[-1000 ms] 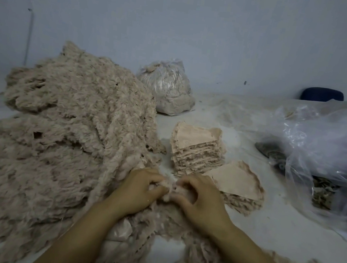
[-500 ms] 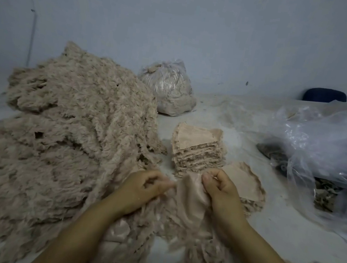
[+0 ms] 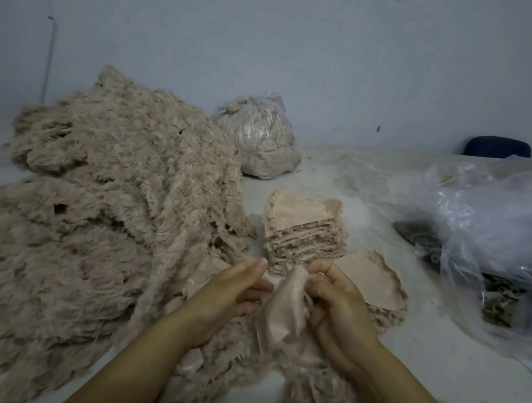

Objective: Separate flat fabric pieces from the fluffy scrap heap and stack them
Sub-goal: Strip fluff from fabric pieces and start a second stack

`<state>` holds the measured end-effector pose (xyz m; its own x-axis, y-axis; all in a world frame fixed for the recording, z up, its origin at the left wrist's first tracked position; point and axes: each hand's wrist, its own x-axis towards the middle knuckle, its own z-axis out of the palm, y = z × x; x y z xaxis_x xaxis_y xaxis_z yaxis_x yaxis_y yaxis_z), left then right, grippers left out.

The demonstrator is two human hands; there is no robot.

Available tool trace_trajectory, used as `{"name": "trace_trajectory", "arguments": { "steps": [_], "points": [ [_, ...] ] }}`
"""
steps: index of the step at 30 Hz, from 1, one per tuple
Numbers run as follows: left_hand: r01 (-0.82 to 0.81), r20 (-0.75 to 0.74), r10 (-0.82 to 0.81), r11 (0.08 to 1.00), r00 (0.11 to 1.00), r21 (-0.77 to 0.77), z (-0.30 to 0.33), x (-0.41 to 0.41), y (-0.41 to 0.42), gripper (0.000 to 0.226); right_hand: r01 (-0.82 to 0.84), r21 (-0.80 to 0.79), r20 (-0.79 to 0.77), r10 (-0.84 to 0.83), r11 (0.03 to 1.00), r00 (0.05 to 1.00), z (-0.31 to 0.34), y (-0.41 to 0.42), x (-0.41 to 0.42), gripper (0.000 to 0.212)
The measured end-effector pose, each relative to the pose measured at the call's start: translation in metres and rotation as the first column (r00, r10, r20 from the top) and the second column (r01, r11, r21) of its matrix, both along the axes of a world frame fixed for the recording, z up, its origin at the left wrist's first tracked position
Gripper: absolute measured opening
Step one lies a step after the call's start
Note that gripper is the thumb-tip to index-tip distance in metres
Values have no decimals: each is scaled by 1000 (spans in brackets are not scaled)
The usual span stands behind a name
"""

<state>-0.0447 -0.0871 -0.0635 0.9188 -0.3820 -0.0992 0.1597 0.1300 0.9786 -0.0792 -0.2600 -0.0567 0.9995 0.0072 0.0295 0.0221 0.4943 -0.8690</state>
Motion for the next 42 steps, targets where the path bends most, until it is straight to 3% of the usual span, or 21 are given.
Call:
{"name": "trace_trajectory", "arguments": {
  "steps": [4, 8, 12, 15, 17, 20, 25, 28, 30, 32, 35, 37, 39, 42],
  "points": [
    [44, 25, -46, 996, 999, 76, 3, -5, -1, 55, -42, 59, 82, 37, 997, 996, 0, -1, 1, 26],
    [-69, 124, 76, 996, 989, -60, 2, -2, 1, 46, -136, -21, -39, 135, 991, 990, 0, -6, -1, 12],
    [13, 198, -12, 1000, 980, -4, 5, -4, 4, 54, -304, -132, -238, 267, 943, 934, 1, -6, -1, 60],
    [138, 220, -151, 987, 964, 77, 3, -8, 0, 53, -334, -186, -222, 291, 924, 930, 0, 4, -3, 51],
    [97, 281, -134, 985, 950, 140, 3, -9, -3, 38, -248, -166, -214, 211, 954, 954, 0, 7, -4, 41],
    [-118, 352, 50, 978, 935, 173, 3, -5, -4, 17, -3, -199, -120, -21, 980, 993, 2, 5, -1, 23],
    [-233, 372, 194, 970, 908, 62, 3, -4, -7, 32, 372, -263, -30, -392, 890, 919, 2, 3, 6, 19],
    [-338, 305, 328, 941, 894, -19, 3, 2, 4, 42, 483, -269, -21, -506, 834, 862, 3, -6, 9, 21],
    [-270, 211, 260, 963, 942, 17, 3, 2, 8, 53, 457, -244, -2, -472, 855, 882, 1, -5, 9, 26],
    [-54, 90, 48, 996, 995, 68, 4, -4, 4, 61, 394, -174, 8, -398, 903, 917, -4, 3, 7, 25],
    [168, -13, -168, 986, 986, 17, 2, -12, -6, 54, 235, -55, 34, -234, 970, 972, -8, 13, 2, 13],
    [119, -84, -128, 987, 988, -104, 2, -11, -8, 45, 133, 59, 55, -136, 989, 989, -7, 13, -1, 12],
    [-15, -122, -10, 978, 993, -207, 2, -7, -7, 35, 62, 120, 38, -67, 991, 997, -6, 10, -3, 32],
    [-49, -53, 37, 967, 998, -250, 3, -3, -2, 23, 2, -29, -69, -4, 1000, 998, -2, 4, 0, 61]
  ]
}}
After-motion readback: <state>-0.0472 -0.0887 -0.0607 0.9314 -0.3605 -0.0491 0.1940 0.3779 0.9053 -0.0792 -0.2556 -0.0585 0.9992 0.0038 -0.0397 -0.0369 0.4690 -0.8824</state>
